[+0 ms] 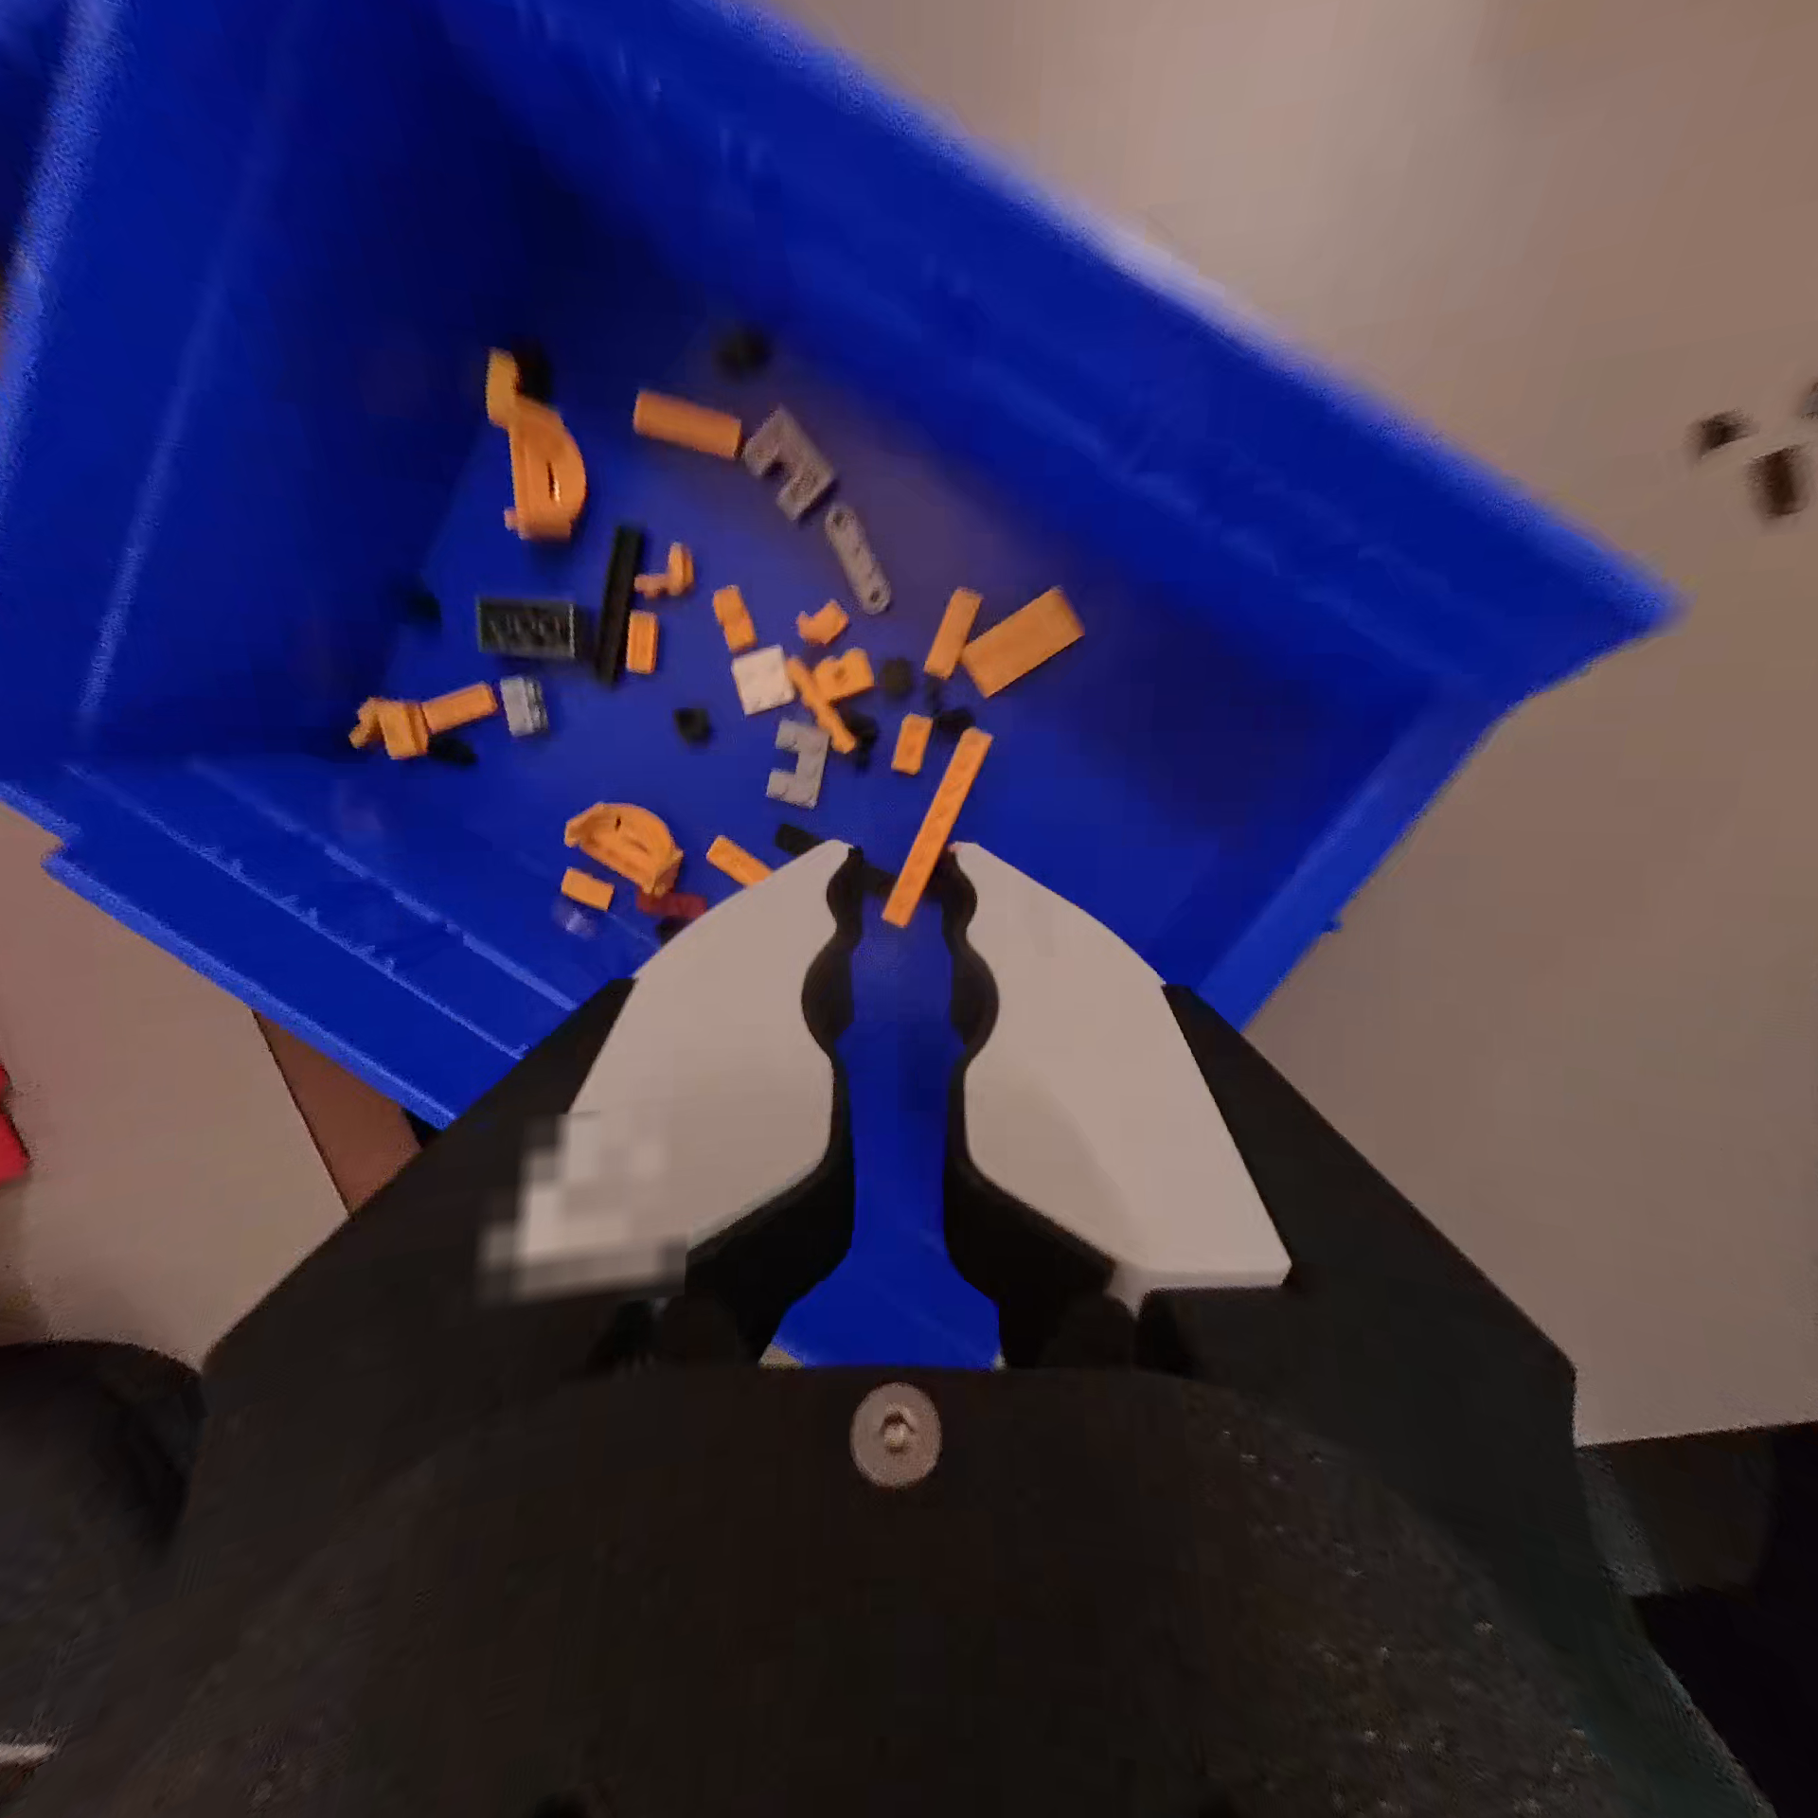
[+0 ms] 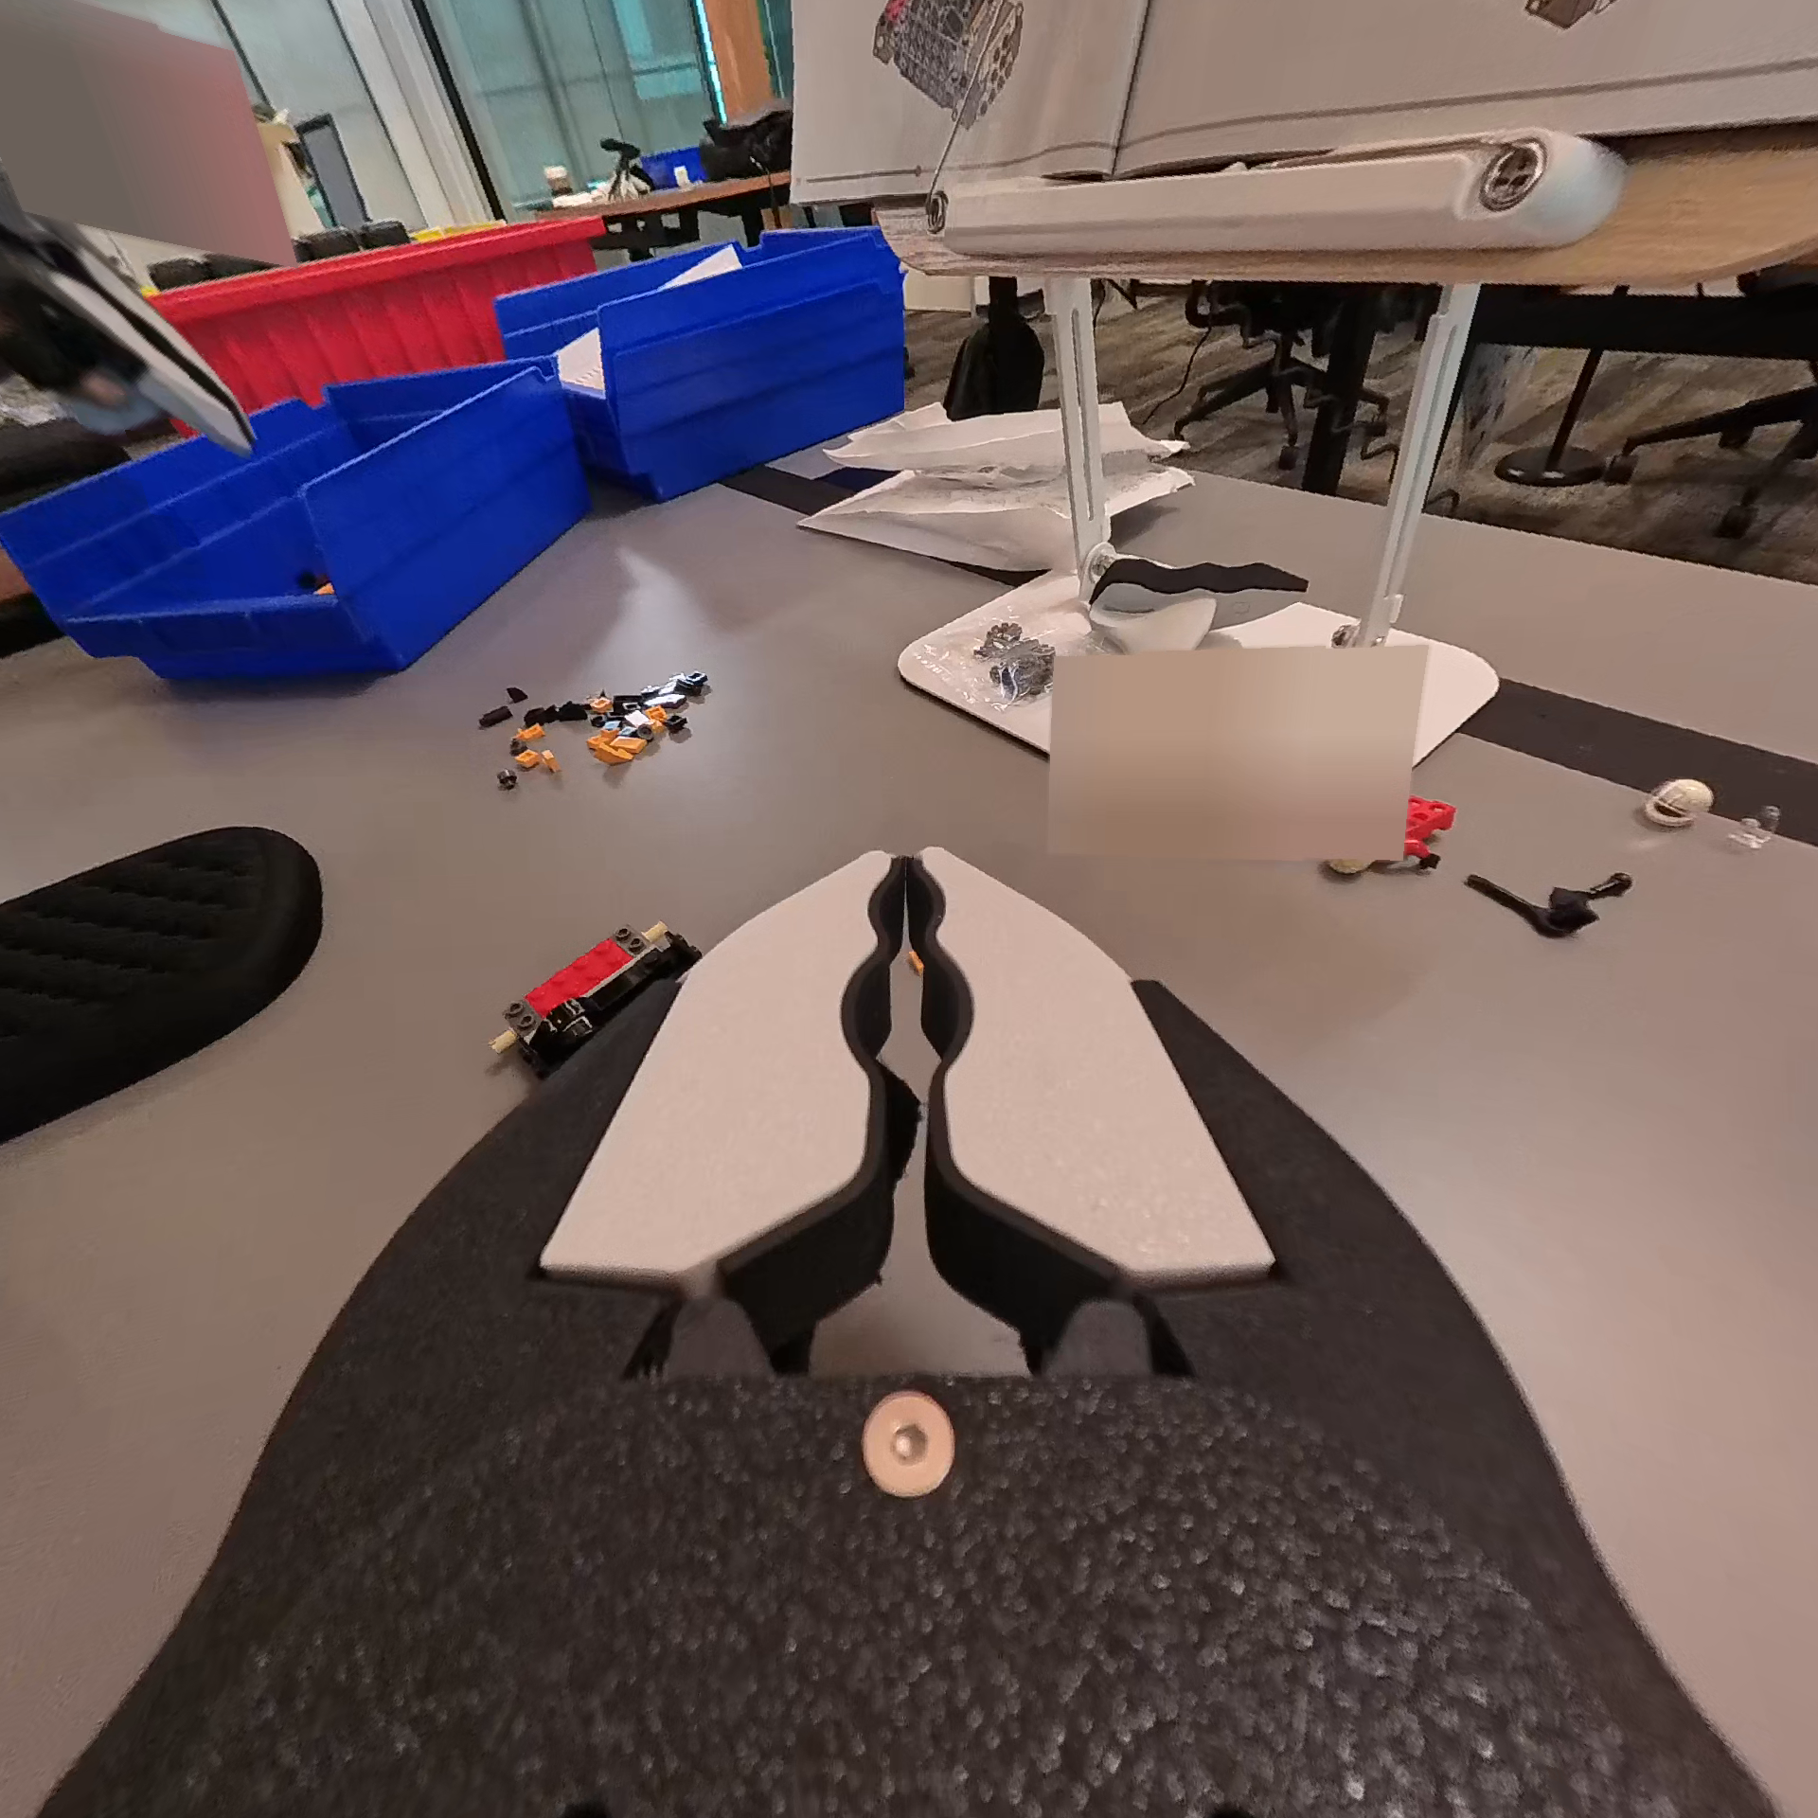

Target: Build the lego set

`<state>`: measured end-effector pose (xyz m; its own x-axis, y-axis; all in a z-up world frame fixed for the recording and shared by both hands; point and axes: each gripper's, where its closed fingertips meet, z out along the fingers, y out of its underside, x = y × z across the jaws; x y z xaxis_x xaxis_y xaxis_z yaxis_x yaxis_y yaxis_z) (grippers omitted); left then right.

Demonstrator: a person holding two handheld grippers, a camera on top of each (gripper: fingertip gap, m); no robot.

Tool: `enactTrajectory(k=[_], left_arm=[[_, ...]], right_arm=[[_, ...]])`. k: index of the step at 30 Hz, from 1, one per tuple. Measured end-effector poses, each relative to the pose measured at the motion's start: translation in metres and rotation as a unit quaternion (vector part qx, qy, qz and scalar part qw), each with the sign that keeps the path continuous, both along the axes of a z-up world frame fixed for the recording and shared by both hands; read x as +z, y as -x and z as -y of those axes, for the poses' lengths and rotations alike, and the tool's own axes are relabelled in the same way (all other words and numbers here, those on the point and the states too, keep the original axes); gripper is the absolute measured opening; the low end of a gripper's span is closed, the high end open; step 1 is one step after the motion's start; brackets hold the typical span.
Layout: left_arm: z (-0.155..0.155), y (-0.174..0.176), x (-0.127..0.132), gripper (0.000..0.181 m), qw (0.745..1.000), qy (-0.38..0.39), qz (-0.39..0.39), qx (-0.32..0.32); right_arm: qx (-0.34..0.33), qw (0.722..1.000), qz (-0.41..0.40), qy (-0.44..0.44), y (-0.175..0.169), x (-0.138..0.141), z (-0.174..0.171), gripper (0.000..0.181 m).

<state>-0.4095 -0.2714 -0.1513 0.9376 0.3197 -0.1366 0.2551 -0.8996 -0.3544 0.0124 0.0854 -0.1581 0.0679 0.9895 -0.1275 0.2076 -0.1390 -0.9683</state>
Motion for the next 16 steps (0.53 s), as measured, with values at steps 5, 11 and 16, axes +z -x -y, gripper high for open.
enactTrajectory(k=[5,11,16], left_arm=[[0.016,0.043,-0.038,0.017,0.995,0.085,-0.013,0.052],[0.037,0.087,-0.054,0.018,0.981,0.181,-0.024,0.067],[0.046,0.101,-0.069,0.02,0.966,0.254,-0.015,0.032]], right_arm=[[-0.001,1.0,0.005,-0.002,0.0,-0.002,0.0,0.0],[0.002,1.0,0.007,0.005,0.0,-0.004,-0.001,0.0],[0.002,1.0,0.01,0.006,0.0,-0.006,-0.002,0.0]])
